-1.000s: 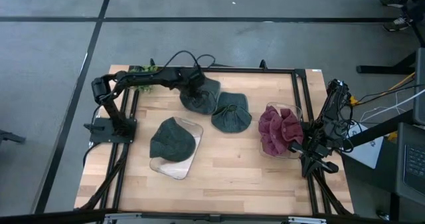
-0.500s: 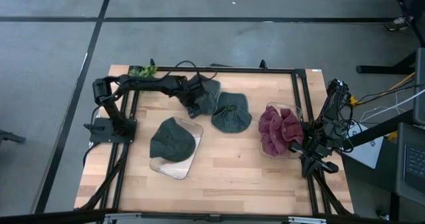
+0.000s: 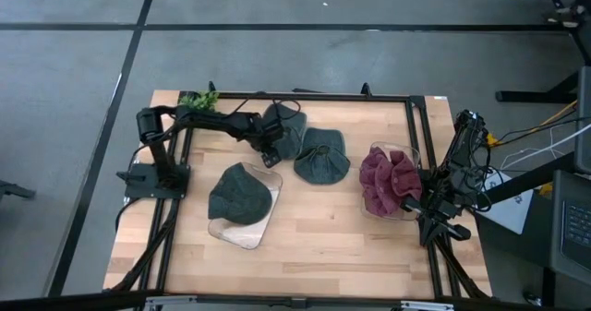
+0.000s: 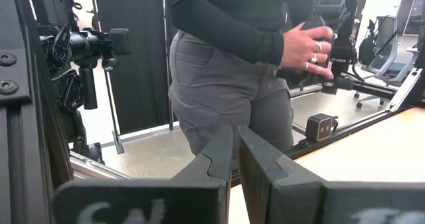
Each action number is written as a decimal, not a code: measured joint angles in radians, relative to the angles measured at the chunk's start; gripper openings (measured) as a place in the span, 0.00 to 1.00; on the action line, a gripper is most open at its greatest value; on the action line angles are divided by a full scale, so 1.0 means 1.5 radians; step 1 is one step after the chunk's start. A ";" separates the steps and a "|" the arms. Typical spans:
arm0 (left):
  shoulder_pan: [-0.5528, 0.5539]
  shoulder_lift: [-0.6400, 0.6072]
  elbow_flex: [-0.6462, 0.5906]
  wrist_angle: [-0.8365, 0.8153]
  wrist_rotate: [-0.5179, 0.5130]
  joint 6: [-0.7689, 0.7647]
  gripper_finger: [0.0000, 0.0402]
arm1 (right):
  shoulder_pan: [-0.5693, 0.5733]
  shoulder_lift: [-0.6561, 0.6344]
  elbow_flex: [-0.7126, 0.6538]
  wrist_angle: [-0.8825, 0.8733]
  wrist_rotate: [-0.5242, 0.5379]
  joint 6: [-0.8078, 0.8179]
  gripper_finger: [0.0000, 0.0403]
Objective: Pick & Place hat
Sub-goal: Put the left black cap into the left transparent bin
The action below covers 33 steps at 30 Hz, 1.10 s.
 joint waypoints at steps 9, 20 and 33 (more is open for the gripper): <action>0.004 0.026 0.002 0.036 0.011 0.003 0.51 | 0.000 0.000 0.000 0.000 0.000 0.000 0.06; 0.013 0.021 0.001 0.034 0.014 0.034 0.07 | 0.000 0.000 0.000 0.000 0.000 0.000 0.06; 0.071 0.001 0.082 0.016 0.285 -0.047 0.06 | 0.000 0.000 0.000 0.000 0.000 0.000 0.06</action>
